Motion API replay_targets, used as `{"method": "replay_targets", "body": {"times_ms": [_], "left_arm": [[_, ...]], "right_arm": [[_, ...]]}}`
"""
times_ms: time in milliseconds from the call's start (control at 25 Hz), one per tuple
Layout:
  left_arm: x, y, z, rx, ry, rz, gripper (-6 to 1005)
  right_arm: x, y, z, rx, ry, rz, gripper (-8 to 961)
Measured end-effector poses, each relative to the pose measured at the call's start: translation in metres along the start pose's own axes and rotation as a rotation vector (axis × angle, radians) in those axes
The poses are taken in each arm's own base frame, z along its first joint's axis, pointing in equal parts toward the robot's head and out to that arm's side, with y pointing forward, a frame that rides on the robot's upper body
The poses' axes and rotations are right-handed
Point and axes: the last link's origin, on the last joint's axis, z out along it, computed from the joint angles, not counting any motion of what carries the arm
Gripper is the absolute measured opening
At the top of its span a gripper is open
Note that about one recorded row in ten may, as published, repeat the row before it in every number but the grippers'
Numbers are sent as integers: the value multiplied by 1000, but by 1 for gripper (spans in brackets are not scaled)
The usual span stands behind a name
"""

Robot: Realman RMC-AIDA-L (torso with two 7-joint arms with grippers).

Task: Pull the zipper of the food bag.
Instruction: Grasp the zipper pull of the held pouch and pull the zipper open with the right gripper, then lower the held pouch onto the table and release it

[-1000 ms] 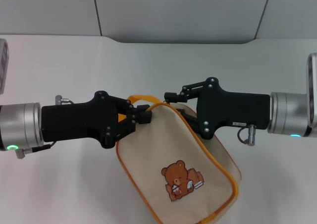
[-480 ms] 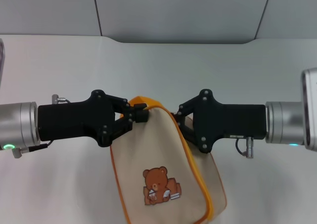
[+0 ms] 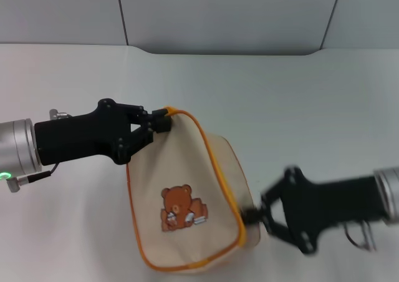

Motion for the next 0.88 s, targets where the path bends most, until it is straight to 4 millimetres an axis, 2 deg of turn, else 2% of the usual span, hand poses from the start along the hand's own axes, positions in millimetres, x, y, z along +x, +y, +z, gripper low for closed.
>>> {"method": "replay_targets", "body": {"times_ms": [40, 240, 320, 400, 560, 880], "left_arm": [[-1, -1, 0, 10, -1, -2, 63], [-6, -6, 1, 48, -12, -25, 64], [-7, -7, 1, 52, -13, -32, 64], [-7, -7, 3, 55, -10, -44, 64], [-7, -7, 3, 57, -10, -47, 64], [-25, -9, 19, 132, -25, -145, 61]], "right_arm": [[1, 9, -6, -53, 23, 30, 19], [4, 9, -18, -13, 37, 136, 34], [4, 5, -28, 62, 6, 182, 39], [0, 3, -47, 184, -101, 230, 45], [0, 0, -65, 343, -230, 274, 87], [5, -13, -54, 397, -235, 310, 230]]}}
